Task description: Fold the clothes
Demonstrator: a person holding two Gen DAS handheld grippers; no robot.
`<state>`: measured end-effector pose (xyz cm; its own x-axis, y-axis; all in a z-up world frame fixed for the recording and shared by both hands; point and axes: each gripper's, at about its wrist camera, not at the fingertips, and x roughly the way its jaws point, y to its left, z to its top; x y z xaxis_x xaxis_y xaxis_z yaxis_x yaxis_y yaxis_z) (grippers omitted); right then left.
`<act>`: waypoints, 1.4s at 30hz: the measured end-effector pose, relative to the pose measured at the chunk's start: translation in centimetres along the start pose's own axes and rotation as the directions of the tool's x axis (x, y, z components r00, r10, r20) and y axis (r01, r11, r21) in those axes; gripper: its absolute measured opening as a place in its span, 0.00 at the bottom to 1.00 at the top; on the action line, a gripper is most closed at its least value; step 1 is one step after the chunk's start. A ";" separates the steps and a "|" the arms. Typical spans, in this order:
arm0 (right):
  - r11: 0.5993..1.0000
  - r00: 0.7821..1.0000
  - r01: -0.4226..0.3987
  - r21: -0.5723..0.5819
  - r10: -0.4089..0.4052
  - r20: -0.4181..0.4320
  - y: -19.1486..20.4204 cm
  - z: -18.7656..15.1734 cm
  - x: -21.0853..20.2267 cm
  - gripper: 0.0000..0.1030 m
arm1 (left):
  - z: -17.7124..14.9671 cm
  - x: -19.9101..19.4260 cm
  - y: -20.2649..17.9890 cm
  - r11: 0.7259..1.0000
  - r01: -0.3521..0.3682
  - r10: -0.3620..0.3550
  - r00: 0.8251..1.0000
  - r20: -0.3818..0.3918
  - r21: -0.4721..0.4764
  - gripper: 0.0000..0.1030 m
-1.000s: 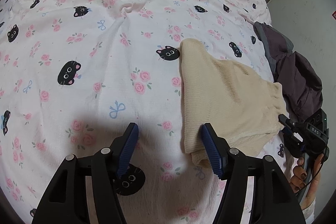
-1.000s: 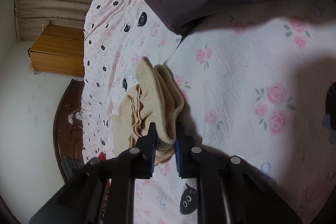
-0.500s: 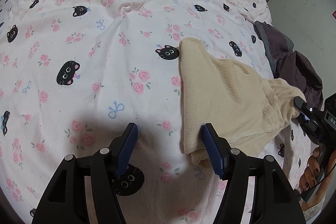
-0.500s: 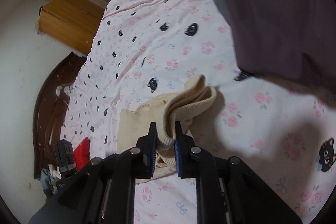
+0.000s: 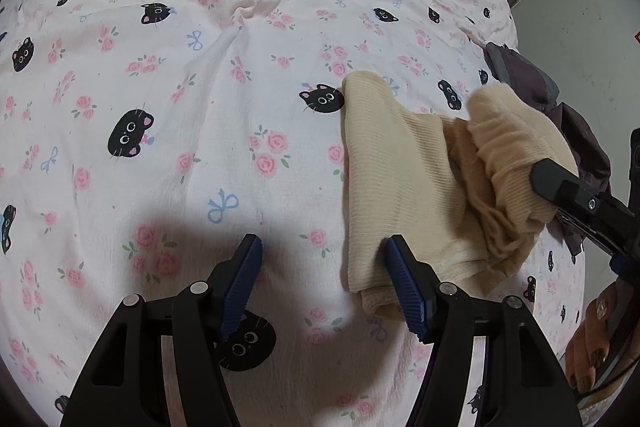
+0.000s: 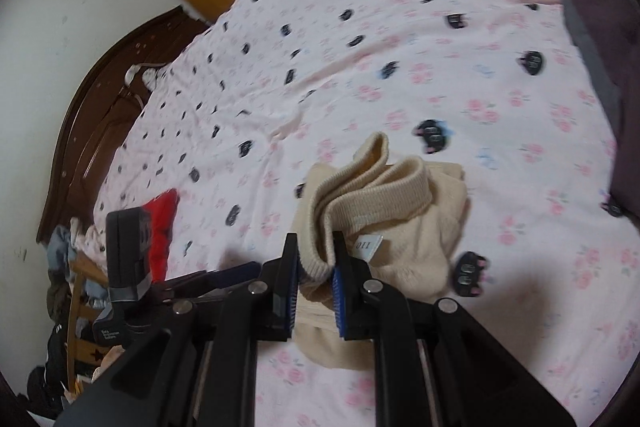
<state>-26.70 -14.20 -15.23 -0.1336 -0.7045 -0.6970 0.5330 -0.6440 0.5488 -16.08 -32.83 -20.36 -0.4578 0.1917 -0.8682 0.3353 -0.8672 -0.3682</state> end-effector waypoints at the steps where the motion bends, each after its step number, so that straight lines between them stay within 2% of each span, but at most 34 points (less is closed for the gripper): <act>1: 1.000 1.000 -0.005 -0.014 0.005 -0.011 0.7 0.0 0.5 0.15 | 0.0 0.0 0.1 1.000 0.003 -0.003 1.000 -0.002 -0.005 0.58; 8: 0.995 0.994 -0.026 -0.092 0.017 -0.104 4.0 -0.4 4.2 0.15 | 0.1 -0.5 1.0 0.999 0.020 -0.020 1.000 -0.004 -0.046 0.57; 15: 0.988 0.982 0.092 -0.124 -0.111 -0.155 3.0 -1.2 5.6 0.18 | 0.1 -0.6 1.0 0.999 0.021 -0.021 1.000 -0.002 -0.050 0.57; 21: 0.985 0.978 0.100 -0.144 -0.125 -0.170 2.8 -1.5 5.4 0.19 | 0.2 -0.5 1.0 0.998 0.016 -0.016 1.000 -0.001 -0.053 0.58; 26: 0.982 0.972 0.086 -0.170 -0.120 -0.201 3.5 -1.5 5.6 0.29 | 0.2 -0.8 1.3 0.998 0.012 -0.011 1.000 0.008 -0.063 0.57; 30: 0.975 0.989 0.064 -0.211 -0.089 -0.114 5.1 -0.6 3.1 0.39 | 0.4 -1.1 1.7 0.997 0.003 -0.002 1.000 0.019 -0.076 0.57; 33: 0.982 0.998 0.037 -0.184 -0.045 -0.040 5.0 1.0 1.2 0.39 | 0.4 -1.2 1.9 0.997 0.001 0.001 1.000 0.024 -0.083 0.57; 34: 0.982 0.998 0.049 -0.181 -0.056 -0.034 4.9 1.5 1.1 0.39 | 0.4 -1.1 1.9 0.997 0.000 0.002 1.000 0.024 -0.083 0.57; 37: 0.985 0.991 0.080 -0.152 -0.095 -0.096 4.1 3.1 3.1 0.41 | 0.3 -0.8 1.6 0.997 -0.016 0.017 1.000 0.020 -0.073 0.57; 40: 0.989 0.973 0.088 -0.120 -0.112 -0.203 3.3 3.5 6.7 0.41 | 0.2 -0.4 1.1 0.998 -0.053 0.054 0.998 0.012 -0.046 0.57; 42: 0.988 0.965 0.101 -0.119 -0.127 -0.231 2.9 3.8 8.5 0.41 | 0.1 -0.1 0.6 0.996 -0.087 0.087 0.996 0.008 -0.017 0.57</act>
<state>-29.48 -23.21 -17.84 -0.0035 -0.5292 -0.8485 0.6127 -0.6717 0.4164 -15.89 -33.40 -20.44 -0.4336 0.1118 -0.8942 0.3878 -0.8725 -0.2972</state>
